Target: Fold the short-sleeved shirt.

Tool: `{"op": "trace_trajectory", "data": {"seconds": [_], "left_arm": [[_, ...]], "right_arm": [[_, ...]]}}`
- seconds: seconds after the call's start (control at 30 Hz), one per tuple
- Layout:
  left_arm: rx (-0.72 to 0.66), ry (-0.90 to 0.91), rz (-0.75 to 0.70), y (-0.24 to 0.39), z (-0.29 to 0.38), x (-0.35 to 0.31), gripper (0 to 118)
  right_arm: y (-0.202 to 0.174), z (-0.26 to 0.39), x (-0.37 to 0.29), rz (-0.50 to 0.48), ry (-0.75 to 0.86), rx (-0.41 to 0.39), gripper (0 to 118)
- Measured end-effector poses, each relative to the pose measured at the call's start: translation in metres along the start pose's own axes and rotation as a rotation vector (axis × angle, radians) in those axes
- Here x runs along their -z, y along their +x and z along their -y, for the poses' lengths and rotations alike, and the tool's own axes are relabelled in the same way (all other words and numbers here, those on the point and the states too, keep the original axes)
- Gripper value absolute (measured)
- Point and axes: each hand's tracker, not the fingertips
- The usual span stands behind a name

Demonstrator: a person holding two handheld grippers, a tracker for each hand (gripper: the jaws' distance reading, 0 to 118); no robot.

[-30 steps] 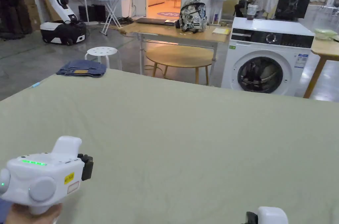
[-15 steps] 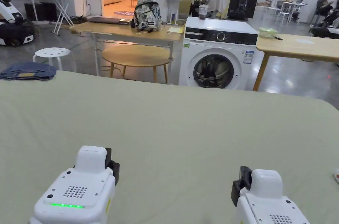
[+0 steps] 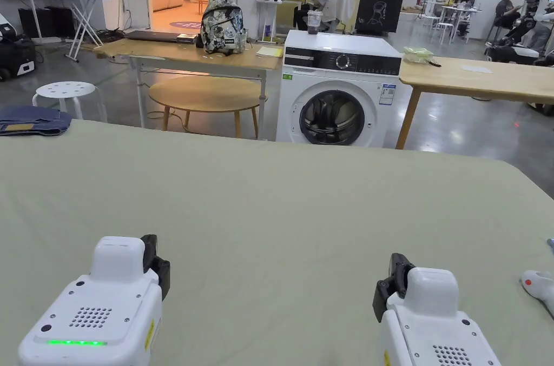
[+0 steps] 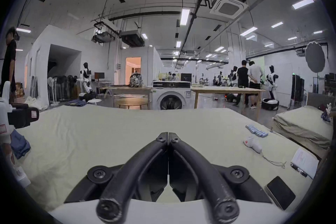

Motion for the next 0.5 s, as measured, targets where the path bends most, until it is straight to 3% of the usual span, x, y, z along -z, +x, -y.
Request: {"op": "trace_trajectory", "data": {"seconds": [0.5], "left_arm": [[-0.026, -0.007, 0.024, 0.001, -0.011, 0.005, 0]], "right_arm": [[-0.003, -0.001, 0.000, -0.022, -0.012, -0.008, 0]]}}
